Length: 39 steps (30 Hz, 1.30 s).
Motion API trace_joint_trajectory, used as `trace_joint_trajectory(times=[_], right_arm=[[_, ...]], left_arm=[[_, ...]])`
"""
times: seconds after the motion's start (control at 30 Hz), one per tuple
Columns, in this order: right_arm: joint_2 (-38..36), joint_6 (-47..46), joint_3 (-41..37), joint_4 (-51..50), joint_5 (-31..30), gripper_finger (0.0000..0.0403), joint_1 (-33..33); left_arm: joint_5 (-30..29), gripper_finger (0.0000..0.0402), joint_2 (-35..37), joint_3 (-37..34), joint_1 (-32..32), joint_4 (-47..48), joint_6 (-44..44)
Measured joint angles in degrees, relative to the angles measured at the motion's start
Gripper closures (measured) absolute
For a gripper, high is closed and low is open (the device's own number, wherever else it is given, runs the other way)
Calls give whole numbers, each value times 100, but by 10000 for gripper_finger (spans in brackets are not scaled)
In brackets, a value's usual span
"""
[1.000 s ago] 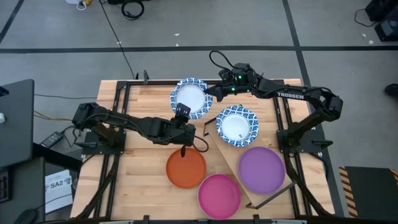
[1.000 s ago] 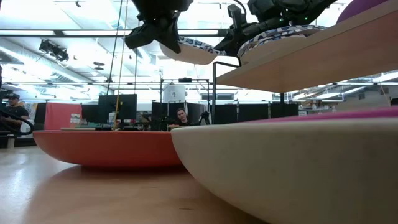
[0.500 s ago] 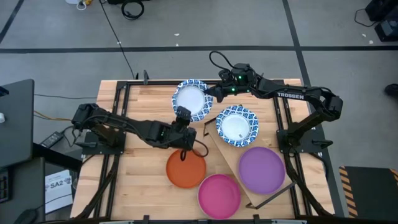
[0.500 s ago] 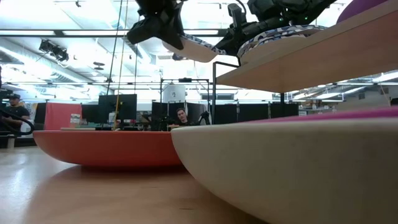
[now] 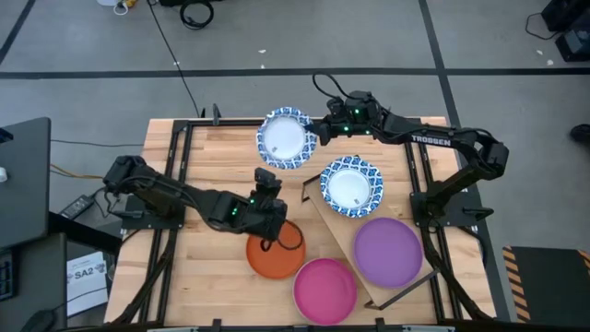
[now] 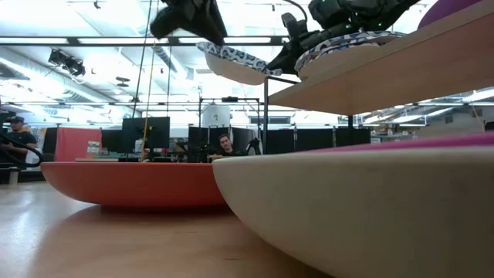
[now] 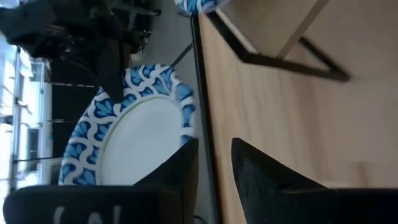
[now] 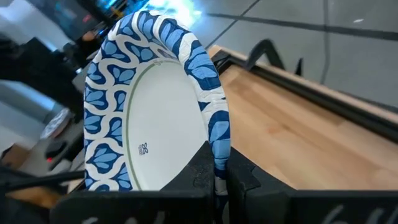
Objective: Place and stack plates onto a shelf
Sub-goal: Stack the white bowl on top of the white bowls on the shelf
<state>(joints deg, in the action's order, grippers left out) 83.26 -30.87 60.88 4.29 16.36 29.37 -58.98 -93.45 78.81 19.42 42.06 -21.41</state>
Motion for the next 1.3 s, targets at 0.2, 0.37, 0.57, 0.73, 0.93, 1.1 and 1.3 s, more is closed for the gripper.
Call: trace_joint_trajectory(times=[0.2,0.37,0.57,0.73,0.93,1.1,1.3], right_arm=[[-27,-77,0,27,60,388,199],[-280,-256,-2,0,396,388,297],[-918,-407,0,-256,717,388,319],[-1626,-415,-1,-1038,946,388,343],[-2494,-416,-1,-2540,1119,388,378],[-3113,-423,-1,-3629,1189,388,378],[-3576,-684,-2,-4650,1205,388,378]], left_arm=[[456,299,136,0,272,213,1000],[1185,299,247,-3,314,833,2171],[1275,299,248,-192,330,1216,3138],[1276,299,247,-597,330,1096,3530],[1280,299,247,-1103,326,546,3788],[1282,299,246,-1411,326,39,3879],[1282,299,245,-1554,316,-237,3884]])
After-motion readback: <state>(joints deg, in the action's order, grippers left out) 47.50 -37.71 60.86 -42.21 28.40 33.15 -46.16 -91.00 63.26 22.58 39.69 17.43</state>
